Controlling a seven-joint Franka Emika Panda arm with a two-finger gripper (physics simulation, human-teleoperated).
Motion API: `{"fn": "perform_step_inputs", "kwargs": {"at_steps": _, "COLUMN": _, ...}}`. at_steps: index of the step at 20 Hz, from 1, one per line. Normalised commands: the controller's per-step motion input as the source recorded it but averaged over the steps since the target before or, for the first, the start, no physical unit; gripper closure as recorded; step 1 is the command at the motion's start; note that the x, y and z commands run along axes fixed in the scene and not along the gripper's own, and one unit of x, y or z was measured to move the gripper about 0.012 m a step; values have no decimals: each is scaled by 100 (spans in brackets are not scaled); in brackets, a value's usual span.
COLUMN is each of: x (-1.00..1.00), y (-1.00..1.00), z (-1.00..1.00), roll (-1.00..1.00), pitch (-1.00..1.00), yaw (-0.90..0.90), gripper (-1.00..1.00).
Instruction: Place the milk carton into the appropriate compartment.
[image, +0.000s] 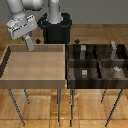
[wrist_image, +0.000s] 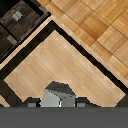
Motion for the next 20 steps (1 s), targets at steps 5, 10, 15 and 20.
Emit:
{"fn": "perform_step_inputs", "kwargs": {"at_steps": 5, "x": 0, "y": 100, "z": 0, "roll": 0, "pitch": 0, "yaw": 0, "gripper": 100}}
{"fn": "perform_step_inputs", "kwargs": {"at_steps": 10, "x": 0, "y": 100, "z": 0, "roll": 0, "pitch": 0, "yaw": 0, "gripper": 100}}
{"fn": "perform_step_inputs", "kwargs": {"at_steps": 15, "x": 0, "y": 100, "z": 0, "roll": 0, "pitch": 0, "yaw": 0, "gripper": 100}}
{"fn": "perform_step_inputs", "kwargs": {"at_steps": 20, "x": 0, "y": 100, "z": 0, "roll": 0, "pitch": 0, "yaw": 0, "gripper": 100}}
